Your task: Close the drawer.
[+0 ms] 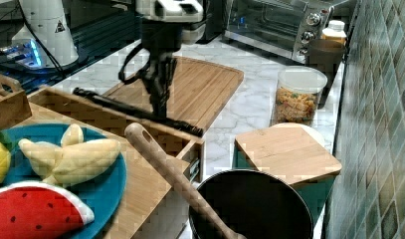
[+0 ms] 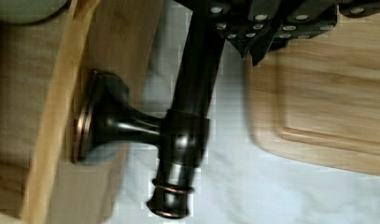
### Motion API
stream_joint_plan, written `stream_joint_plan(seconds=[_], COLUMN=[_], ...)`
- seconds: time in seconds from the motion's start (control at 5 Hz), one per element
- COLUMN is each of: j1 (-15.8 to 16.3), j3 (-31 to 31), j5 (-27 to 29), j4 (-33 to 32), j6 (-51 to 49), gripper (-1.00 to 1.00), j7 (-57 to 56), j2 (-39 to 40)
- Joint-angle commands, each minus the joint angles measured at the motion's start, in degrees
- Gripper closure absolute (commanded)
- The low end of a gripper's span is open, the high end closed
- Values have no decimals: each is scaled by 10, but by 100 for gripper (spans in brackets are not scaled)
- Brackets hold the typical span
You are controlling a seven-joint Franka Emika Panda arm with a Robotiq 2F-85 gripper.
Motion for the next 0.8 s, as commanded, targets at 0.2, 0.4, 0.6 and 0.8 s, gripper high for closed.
stream_joint_plan(seconds=[0.2,0.4,0.6,0.8], j1=[-88,-84,-90,-82], j3=[-101,-117,-114,-122], j5=[-26,-37,-24,-19], j4=[90,82,122,121], j6=[30,82,66,66], gripper=[100,100,100,100], j7=[-4,21,4,1], j2=[3,3,27,28])
